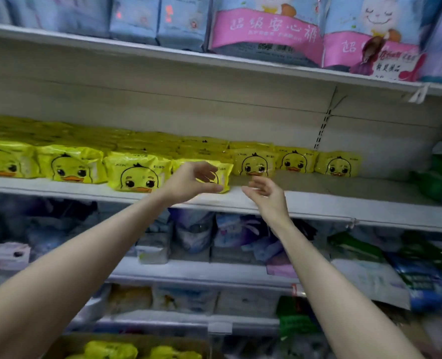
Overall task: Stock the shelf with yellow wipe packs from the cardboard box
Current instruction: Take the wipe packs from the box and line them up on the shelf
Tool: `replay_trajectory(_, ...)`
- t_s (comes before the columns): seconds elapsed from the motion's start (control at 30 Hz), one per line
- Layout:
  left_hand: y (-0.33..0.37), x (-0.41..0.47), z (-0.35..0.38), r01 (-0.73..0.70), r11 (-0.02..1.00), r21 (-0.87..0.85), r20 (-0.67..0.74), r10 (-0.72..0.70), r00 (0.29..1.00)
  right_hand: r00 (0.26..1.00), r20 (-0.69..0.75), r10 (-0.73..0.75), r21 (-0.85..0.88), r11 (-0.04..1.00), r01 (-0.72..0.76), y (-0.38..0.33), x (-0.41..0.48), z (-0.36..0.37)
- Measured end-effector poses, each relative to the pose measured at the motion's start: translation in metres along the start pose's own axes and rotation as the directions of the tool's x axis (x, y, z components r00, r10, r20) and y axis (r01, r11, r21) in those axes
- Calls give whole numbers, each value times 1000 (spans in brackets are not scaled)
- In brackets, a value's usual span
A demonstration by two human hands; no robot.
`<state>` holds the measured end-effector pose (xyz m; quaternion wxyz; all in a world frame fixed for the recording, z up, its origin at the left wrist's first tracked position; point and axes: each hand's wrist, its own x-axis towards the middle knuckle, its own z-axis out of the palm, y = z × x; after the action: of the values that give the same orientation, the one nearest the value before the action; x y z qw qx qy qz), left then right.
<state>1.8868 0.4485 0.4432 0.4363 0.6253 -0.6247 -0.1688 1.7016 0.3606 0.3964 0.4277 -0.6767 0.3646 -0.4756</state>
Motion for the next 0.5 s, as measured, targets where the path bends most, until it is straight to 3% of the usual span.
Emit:
replay_trajectory(0.2,-46,-84,-3,122,977,-175,20,-120,993,996,52,68,48,996,-70,16,-72,44)
replay_trajectory(0.5,-137,-177,19,373,883,-284,71,-368,927,942,172,288,-4,956,-292,80,-158,101)
